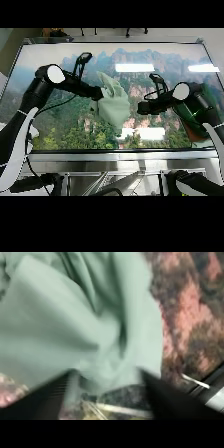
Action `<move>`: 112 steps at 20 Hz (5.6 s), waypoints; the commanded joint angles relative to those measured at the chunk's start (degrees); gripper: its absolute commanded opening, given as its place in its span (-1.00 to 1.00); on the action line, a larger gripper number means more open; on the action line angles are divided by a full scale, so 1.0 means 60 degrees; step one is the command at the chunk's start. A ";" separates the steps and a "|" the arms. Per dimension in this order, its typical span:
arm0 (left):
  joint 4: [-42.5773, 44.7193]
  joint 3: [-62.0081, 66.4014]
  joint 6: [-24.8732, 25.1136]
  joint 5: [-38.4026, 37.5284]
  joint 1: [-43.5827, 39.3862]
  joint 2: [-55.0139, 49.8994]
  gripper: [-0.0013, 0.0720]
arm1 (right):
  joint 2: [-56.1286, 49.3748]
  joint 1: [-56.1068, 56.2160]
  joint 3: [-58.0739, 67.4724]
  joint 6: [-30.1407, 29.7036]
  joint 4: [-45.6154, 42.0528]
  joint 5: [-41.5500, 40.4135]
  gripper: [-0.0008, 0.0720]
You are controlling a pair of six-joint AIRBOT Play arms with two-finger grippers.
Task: Fold the shirts.
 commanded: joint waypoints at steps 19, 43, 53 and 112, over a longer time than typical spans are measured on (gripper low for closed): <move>-0.3330 -0.6149 -0.0182 0.5315 -0.2871 -0.0200 0.84 | -0.4838 -0.1927 0.0408 -0.3803 0.4146 -0.0878 0.02; -0.2473 0.1738 0.0193 0.0022 0.0535 0.4492 -0.94 | -0.0729 -0.1534 0.7482 -0.5042 0.5362 0.0459 -0.94; -0.2488 0.3978 0.0120 -0.0641 0.0612 0.4714 -0.93 | 0.0047 -0.1537 0.8317 -0.5417 0.5289 -0.0087 -0.93; 0.1545 -0.6120 0.2240 -0.0135 0.2004 0.0674 0.81 | 0.0401 -0.4947 -0.7745 -0.5712 0.4892 -0.1690 -0.93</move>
